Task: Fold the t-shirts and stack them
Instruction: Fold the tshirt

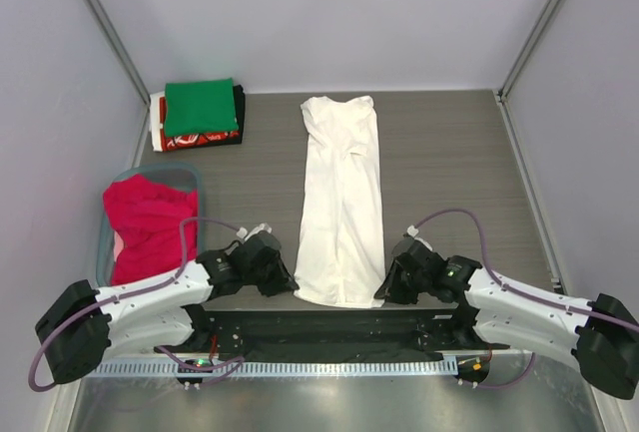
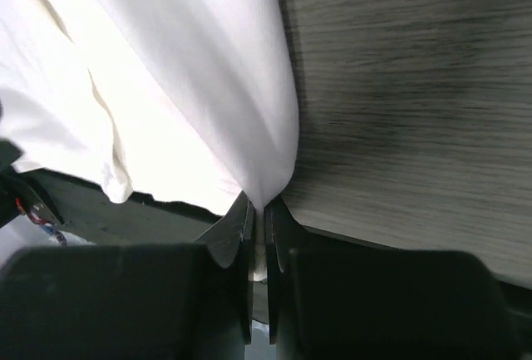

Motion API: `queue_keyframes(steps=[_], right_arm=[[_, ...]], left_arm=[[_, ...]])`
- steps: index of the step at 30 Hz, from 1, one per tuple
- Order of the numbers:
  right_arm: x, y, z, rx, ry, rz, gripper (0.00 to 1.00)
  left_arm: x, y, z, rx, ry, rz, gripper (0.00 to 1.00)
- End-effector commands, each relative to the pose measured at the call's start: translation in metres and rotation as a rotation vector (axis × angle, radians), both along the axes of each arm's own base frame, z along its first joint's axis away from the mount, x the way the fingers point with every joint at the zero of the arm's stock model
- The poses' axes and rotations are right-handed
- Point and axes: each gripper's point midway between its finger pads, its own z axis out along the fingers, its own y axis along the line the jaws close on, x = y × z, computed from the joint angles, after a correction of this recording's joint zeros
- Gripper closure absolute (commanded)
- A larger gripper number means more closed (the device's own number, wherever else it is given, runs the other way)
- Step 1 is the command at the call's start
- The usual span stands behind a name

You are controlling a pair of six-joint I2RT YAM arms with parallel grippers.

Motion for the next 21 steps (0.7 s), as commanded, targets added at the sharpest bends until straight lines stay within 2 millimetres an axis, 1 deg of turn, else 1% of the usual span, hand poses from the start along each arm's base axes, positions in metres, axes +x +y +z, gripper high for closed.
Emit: queue_keyframes(steps=[1,2,3,4,5,7,8,9,10,11,12,13,14,15,16,17,18,19,20,21], right_arm=[[0.024,-0.001,0.026,-0.081,-0.101,0.003,0.94],[0.029,0.001,0.038,-0.093,-0.120,0.011,0.94],[0.032,0.001,0.040,-0.113,-0.120,0.015,0.95],[0.035,-0.003,0.042,-0.143,-0.126,0.008,0.95],[0.042,0.002,0.054,-0.139,-0.155,0.015,0.95],[0.050,-0.003,0.059,-0.195,-0.175,0.004,0.96],[0.058,0.001,0.072,-0.193,-0.209,0.010,0.96],[0.063,0.000,0.076,-0.207,-0.222,0.008,0.96],[0.068,-0.002,0.076,-0.236,-0.221,0.007,0.96],[0.076,0.002,0.087,-0.230,-0.244,0.005,0.96],[0.083,0.001,0.089,-0.248,-0.257,0.021,0.96],[0.091,-0.002,0.092,-0.258,-0.263,0.011,0.97],[0.102,0.001,0.097,-0.269,-0.268,0.009,0.97],[0.110,-0.001,0.100,-0.289,-0.284,0.033,0.98],[0.117,-0.002,0.103,-0.296,-0.287,0.033,0.98],[0.135,-0.006,0.108,-0.306,-0.287,0.006,0.99],[0.142,-0.007,0.109,-0.314,-0.290,0.023,0.99],[0.151,-0.011,0.111,-0.325,-0.292,0.019,0.99],[0.167,-0.014,0.116,-0.329,-0.297,-0.002,0.99],[0.175,-0.014,0.118,-0.335,-0.300,0.002,0.99]], left_arm=[[0.031,-0.018,0.052,-0.007,-0.125,0.008,1.00],[0.037,-0.018,0.060,0.015,-0.158,-0.003,1.00],[0.040,-0.019,0.066,0.030,-0.169,-0.008,1.00],[0.040,-0.016,0.065,0.068,-0.158,-0.020,1.00],[0.048,-0.023,0.082,0.054,-0.189,-0.019,1.00],[0.052,-0.022,0.091,0.083,-0.204,-0.036,1.00],[0.061,-0.026,0.101,0.085,-0.226,-0.027,1.00],[0.066,-0.026,0.108,0.094,-0.244,-0.031,1.00],[0.072,-0.021,0.111,0.113,-0.247,-0.019,1.00],[0.078,-0.021,0.111,0.130,-0.249,-0.018,1.00],[0.087,-0.024,0.126,0.114,-0.273,-0.009,1.00],[0.096,-0.020,0.128,0.132,-0.282,-0.004,1.00],[0.103,-0.020,0.132,0.132,-0.291,0.000,1.00],[0.110,-0.024,0.138,0.124,-0.293,-0.003,1.00],[0.121,-0.020,0.142,0.135,-0.306,0.003,1.00],[0.127,-0.020,0.145,0.134,-0.309,0.004,1.00],[0.137,-0.025,0.151,0.129,-0.312,0.001,1.00],[0.147,-0.021,0.153,0.135,-0.317,0.016,1.00],[0.154,-0.020,0.154,0.145,-0.324,0.008,1.00],[0.162,-0.021,0.151,0.155,-0.315,0.008,1.00]])
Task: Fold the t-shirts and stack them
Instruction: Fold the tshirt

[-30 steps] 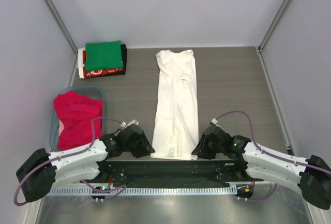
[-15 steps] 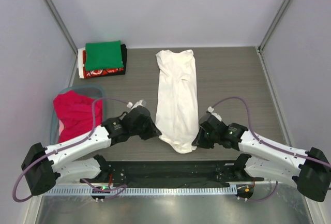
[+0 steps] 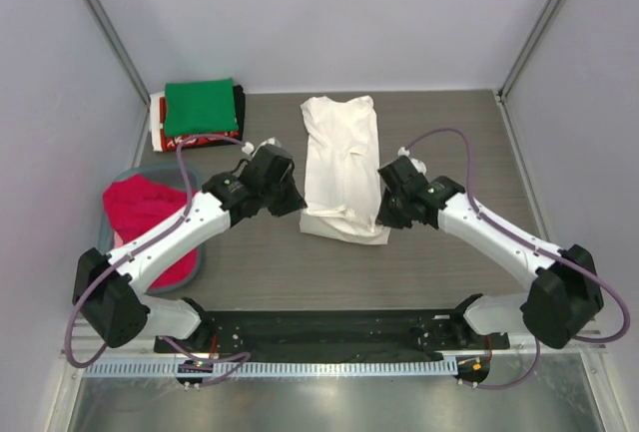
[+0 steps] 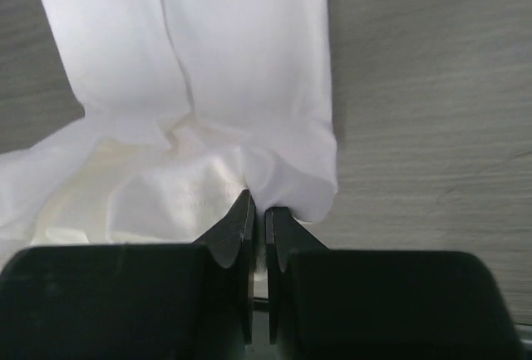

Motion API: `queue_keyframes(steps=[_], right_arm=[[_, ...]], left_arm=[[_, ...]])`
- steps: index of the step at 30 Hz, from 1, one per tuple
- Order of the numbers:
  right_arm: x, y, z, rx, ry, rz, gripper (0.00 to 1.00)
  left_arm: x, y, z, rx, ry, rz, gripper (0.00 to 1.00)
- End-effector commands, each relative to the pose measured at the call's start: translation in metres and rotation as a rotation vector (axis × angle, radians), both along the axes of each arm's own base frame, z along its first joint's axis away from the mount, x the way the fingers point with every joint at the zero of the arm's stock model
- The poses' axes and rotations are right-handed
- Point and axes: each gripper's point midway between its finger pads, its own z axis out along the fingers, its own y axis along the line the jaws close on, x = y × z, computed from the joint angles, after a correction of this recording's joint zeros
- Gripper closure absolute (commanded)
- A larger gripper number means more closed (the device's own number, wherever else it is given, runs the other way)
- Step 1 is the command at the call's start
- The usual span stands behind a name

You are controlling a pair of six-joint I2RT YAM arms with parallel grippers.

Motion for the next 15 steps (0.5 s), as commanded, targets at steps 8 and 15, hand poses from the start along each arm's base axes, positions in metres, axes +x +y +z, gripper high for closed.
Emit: queue_keyframes(steps=[8,15], right_arm=[[0.104,0.000,0.034,-0.060,-0.103,0.074,0.99],[0.149,0.002,0.024,-0.038,-0.077,0.084,0.99]], left_arm=[[0.095,-0.007,0.017,0.022,-0.059,-0.007,1.00],[0.144,-0.010,0.004,0.011,-0.032,-0.001,1.00]])
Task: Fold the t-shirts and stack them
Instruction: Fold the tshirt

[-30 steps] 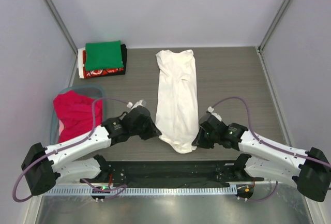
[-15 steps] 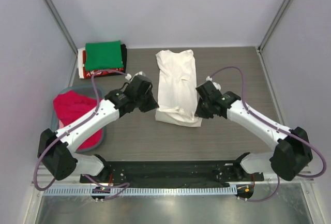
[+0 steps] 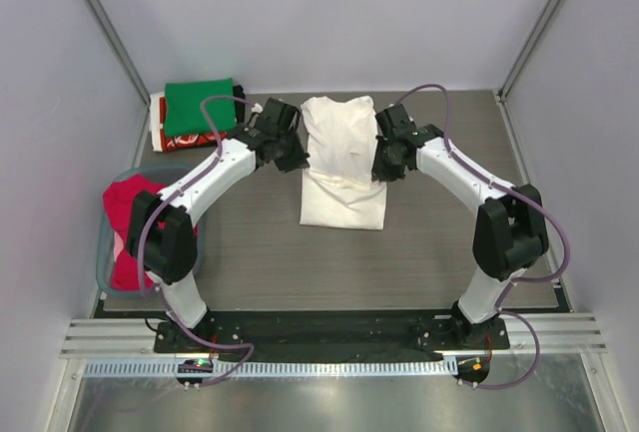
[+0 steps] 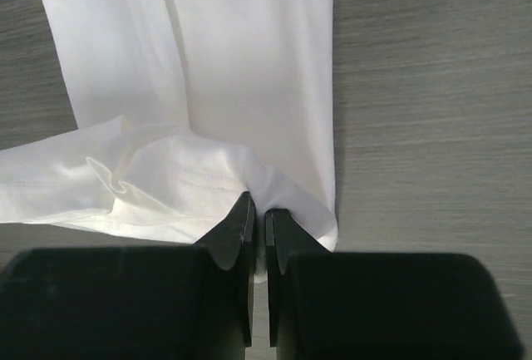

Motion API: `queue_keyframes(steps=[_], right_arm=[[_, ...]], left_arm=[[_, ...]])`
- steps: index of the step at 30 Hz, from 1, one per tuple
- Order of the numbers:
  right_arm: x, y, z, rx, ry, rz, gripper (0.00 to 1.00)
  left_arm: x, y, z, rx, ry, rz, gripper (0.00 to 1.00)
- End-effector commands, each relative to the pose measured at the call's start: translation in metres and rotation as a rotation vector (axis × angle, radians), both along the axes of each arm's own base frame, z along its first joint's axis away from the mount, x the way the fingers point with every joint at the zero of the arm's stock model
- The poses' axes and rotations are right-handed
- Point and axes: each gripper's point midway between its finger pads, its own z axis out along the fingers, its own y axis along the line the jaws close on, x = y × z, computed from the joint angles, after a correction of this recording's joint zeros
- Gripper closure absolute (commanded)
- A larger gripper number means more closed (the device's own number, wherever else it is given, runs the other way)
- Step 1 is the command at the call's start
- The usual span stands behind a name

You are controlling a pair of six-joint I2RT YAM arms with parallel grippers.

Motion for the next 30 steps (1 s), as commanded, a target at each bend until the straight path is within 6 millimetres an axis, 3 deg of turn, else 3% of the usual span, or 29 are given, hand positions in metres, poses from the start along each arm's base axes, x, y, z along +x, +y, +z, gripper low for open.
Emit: queue_keyframes(steps=[1,15,20,22,23,24,25,26,27,28,29,30], right_arm=[[0.029,0.007,0.016,0.032,-0.054,0.047,0.99],[0.073,0.008,-0.024,0.067,0.004,0.055,0.99],[0.089,0.008,-0.029,0.081,0.005,0.053,0.99],[0.099,0.007,-0.032,0.090,0.004,0.047,0.92],[0.104,0.006,-0.030,0.093,-0.002,0.043,0.87],[0.111,0.005,-0.028,0.101,-0.009,0.036,0.82],[0.129,0.003,-0.011,0.115,-0.045,0.026,0.71],[0.139,0.002,-0.019,0.121,-0.027,0.020,0.65],[0.139,-0.003,-0.020,0.112,0.013,0.009,0.59],[0.163,0.000,0.016,0.135,-0.071,0.010,0.51],[0.169,-0.005,0.010,0.133,-0.052,-0.001,0.49],[0.173,-0.004,0.023,0.147,-0.067,0.004,0.48]], left_arm=[[0.026,-0.004,0.015,-0.040,-0.044,-0.031,1.00],[0.073,-0.005,-0.042,-0.086,0.061,-0.026,1.00],[0.085,-0.004,-0.063,-0.088,0.096,-0.016,1.00],[0.096,-0.003,-0.062,-0.108,0.097,-0.011,1.00],[0.099,-0.003,-0.075,-0.108,0.121,-0.009,0.99],[0.111,-0.005,-0.063,-0.137,0.104,-0.014,0.94],[0.118,-0.005,-0.061,-0.153,0.113,-0.015,0.89],[0.115,-0.002,-0.069,-0.151,0.177,-0.012,0.85],[0.139,-0.005,-0.052,-0.209,0.150,-0.028,0.76],[0.144,-0.005,-0.050,-0.226,0.164,-0.038,0.69],[0.143,-0.001,-0.044,-0.232,0.200,-0.036,0.62],[0.148,0.004,-0.045,-0.239,0.211,-0.034,0.52]])
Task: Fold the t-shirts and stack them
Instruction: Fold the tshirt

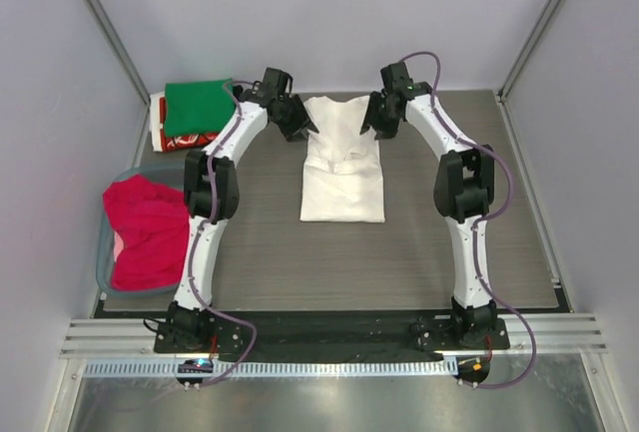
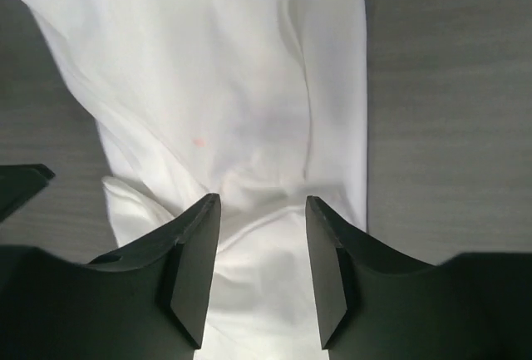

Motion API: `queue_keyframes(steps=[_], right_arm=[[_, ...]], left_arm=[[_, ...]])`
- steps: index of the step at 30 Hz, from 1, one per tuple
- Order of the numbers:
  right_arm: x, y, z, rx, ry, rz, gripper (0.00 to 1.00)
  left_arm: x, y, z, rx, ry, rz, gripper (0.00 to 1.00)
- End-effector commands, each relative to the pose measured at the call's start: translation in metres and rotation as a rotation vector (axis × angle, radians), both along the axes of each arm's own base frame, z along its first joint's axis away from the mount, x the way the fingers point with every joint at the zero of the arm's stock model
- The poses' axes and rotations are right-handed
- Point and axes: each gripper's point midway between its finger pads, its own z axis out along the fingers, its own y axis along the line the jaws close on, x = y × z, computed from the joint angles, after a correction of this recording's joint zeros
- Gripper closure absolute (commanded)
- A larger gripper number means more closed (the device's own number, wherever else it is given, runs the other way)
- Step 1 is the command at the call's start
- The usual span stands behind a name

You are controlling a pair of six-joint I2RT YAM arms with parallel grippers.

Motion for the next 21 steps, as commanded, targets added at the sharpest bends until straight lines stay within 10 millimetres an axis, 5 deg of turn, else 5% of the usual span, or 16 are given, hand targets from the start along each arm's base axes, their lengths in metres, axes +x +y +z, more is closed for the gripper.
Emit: queue_keyframes(steps=[1,3,5,6,7,9,10,11,13,21], right_arm=[[0.022,-0.009,0.064,0.042,-0.094,-0.006,0.47],[0.011,-0.009,0.090,0.052,-0.130,0.003,0.46],[-0.007,-0.010,0.077,0.049,-0.101,0.008,0.46],[-0.015,-0.005,0.101,0.074,-0.163,0.023,0.46],[-0.035,-0.005,0.074,0.070,-0.096,0.027,0.46],[-0.052,0.007,0.082,0.099,-0.129,0.053,0.47],[-0.069,0.009,0.061,0.095,-0.078,0.069,0.47],[-0.077,0.017,0.058,0.099,-0.073,0.088,0.48],[-0.093,0.035,0.044,0.098,-0.045,0.141,0.49],[-0.086,0.078,0.016,0.133,0.010,0.225,0.57]], left_arm=[[0.006,0.014,0.055,-0.086,0.003,-0.032,0.49],[0.002,0.024,0.066,-0.055,-0.020,-0.031,0.46],[-0.017,0.032,0.072,-0.038,-0.043,-0.021,0.45],[-0.027,0.035,0.066,-0.038,-0.032,-0.017,0.45],[-0.051,0.042,0.062,-0.031,-0.010,-0.009,0.45],[-0.064,0.042,0.059,-0.034,-0.036,-0.005,0.46],[-0.073,0.043,0.071,-0.036,-0.065,-0.010,0.46],[-0.087,0.045,0.052,-0.016,-0.030,-0.013,0.46],[-0.104,0.038,0.046,0.001,-0.025,-0.044,0.47],[-0.168,0.014,0.019,0.017,-0.002,-0.111,0.50]])
